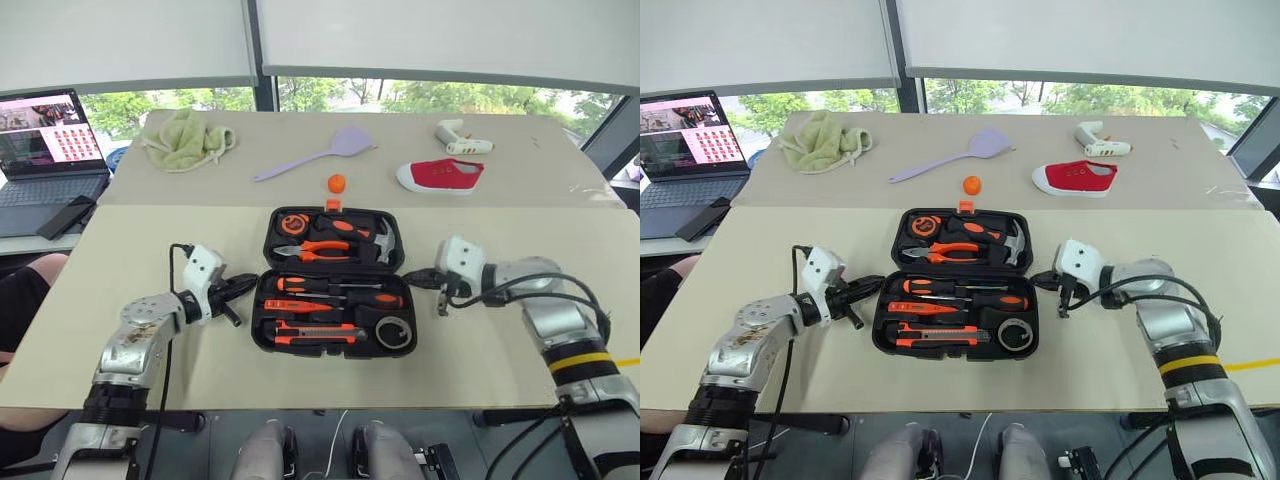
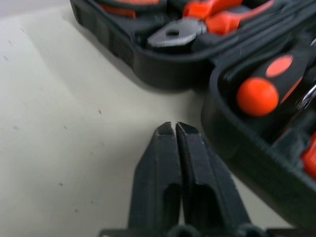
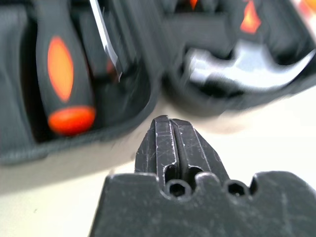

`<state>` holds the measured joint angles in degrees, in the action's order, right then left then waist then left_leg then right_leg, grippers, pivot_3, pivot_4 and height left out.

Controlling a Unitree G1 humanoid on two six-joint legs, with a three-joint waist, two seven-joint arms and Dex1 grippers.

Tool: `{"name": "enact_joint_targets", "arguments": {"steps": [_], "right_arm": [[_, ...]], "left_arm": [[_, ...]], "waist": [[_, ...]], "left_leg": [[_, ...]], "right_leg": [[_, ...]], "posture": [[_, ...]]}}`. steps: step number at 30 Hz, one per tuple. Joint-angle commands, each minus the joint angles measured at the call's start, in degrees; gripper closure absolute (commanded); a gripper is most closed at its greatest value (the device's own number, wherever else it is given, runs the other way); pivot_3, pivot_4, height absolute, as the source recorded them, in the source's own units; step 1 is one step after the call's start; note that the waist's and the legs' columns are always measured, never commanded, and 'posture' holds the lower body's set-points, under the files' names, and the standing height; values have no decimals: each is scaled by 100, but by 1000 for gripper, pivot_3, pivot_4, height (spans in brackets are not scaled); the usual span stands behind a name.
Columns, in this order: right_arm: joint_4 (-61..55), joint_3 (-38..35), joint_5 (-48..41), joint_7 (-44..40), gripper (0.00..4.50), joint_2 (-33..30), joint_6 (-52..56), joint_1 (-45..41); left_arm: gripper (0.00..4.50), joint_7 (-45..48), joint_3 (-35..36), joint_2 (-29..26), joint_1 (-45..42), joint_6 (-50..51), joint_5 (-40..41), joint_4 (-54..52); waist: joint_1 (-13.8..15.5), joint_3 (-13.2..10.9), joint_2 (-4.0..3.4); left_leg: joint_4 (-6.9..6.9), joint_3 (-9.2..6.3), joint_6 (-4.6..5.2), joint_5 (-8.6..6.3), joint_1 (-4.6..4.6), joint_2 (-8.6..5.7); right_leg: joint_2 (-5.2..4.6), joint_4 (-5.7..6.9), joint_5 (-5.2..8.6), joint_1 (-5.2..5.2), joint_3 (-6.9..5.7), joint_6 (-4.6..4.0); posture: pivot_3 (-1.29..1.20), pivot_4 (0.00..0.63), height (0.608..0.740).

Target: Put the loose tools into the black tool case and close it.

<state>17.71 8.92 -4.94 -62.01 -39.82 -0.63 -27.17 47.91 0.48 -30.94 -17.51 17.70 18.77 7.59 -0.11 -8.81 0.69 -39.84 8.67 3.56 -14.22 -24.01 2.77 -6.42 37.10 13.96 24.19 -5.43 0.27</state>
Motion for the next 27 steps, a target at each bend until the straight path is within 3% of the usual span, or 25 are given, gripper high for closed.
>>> {"name": "enact_joint_targets", "arguments": {"steps": [1, 11, 13, 16, 17, 19, 23, 27], "right_arm": [[-882, -117, -346, -277, 4487, -116, 281, 331], [-1651, -660, -452, -72, 4487, -438, 699, 1120], [-1785, -901, -738, -69, 4487, -496, 1142, 1175], [-2205, -1351, -1532, 120, 4487, -513, 2589, 964], [-2303, -1364, -1609, 90, 3905, -635, 2880, 907], [-2486, -1343, -1857, 70, 3293, -913, 3832, 707], [-2527, -1201, -2309, 278, 1943, -1143, 5522, 34], [-1650, -688, -2091, 734, 554, -848, 6649, -1269]], "left_arm": [[4185, 459, -248, -38, -65, -145, -11, -256], [4185, 810, -135, -208, 407, -137, 16, -790], [4185, 627, 59, -255, 382, -291, -99, -687], [4185, 512, 435, -398, 219, 315, 261, -697], [3961, 588, 502, -477, 177, 638, 459, -784], [3472, 621, 542, -734, 16, 1570, 805, -1094], [1913, 143, 340, -1130, -510, 3180, 881, -1388], [334, -445, 236, -728, -1488, 4015, 849, -823]], "waist": [[1, 0, 0], [14, 0, 0], [25, 0, 0], [28, -2, 3], [20, -2, 3], [12, -2, 2], [10, -2, 3], [23, -5, 6]], "left_leg": [[2, 0, 0, 0, 0, 0], [1, -3, 2, -1, 0, -3], [1, -3, 4, -2, 0, -3], [1, -5, 7, -4, -1, -2], [1, -9, 7, -4, -1, -2], [1, -15, 7, -4, -1, 1], [0, -21, 10, -6, -2, -2], [-4, -22, 14, -2, -7, -10]], "right_leg": [[0, -1, 0, -1, 1, 0], [-3, -8, 1, -2, 3, 1], [-5, -8, 1, -3, 4, 1], [-6, -6, 0, -2, 4, -1], [-7, -2, -1, -2, 3, -3], [-5, 0, -4, -1, 1, -8], [-4, -2, -4, -3, 0, -7], [-5, 2, -5, 0, 1, -5]], "posture": [[0, 150, 740], [0, 150, 740], [0, 150, 740], [0, 150, 740], [0, 150, 740], [0, 150, 740], [0, 150, 740], [0, 150, 740]]}}
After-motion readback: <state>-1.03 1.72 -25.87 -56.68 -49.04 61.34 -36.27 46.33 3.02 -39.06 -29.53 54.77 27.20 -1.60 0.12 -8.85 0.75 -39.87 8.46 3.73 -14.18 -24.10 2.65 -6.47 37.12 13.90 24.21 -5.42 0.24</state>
